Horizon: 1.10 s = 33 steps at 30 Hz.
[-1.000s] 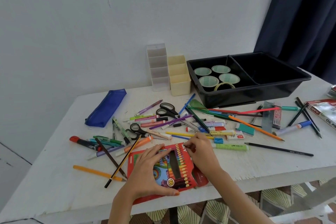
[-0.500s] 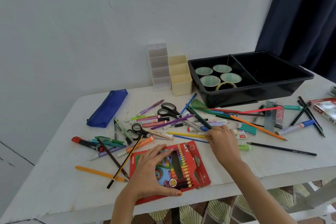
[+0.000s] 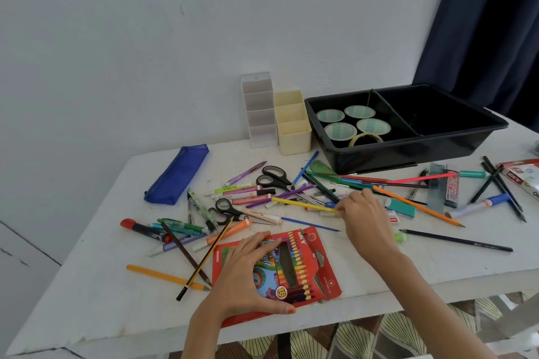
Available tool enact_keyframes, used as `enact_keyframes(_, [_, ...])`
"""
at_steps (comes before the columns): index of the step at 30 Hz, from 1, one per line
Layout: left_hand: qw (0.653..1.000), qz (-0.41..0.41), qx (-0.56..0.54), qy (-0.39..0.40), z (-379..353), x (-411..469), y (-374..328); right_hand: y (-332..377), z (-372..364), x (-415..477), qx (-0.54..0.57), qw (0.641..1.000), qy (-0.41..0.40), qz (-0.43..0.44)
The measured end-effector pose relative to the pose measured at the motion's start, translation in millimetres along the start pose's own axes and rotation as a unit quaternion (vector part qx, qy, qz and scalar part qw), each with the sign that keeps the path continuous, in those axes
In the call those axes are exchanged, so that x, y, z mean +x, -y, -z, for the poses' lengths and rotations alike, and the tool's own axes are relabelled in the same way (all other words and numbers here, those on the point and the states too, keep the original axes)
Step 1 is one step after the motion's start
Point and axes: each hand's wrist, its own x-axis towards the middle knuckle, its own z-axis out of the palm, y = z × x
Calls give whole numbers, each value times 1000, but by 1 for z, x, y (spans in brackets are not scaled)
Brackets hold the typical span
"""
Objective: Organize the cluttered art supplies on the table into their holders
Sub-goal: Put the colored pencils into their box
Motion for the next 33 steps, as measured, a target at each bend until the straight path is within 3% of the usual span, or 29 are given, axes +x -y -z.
enact_keyframes(10, [1000,13,13,7,2,1,-1,-71,32,-24,106,992,-6,-68])
enact_keyframes(22, [1000,12,10,12,3,0,-6,23,-5,-30,127,989,47,55])
enact_keyframes(29, [1000,16,3,8,3,0,-5,47,-31,-18,285,958,36,9])
enact_keyframes(33, [1000,21,3,7,3,-1,-6,48,-37,-20,292,956,22,-16])
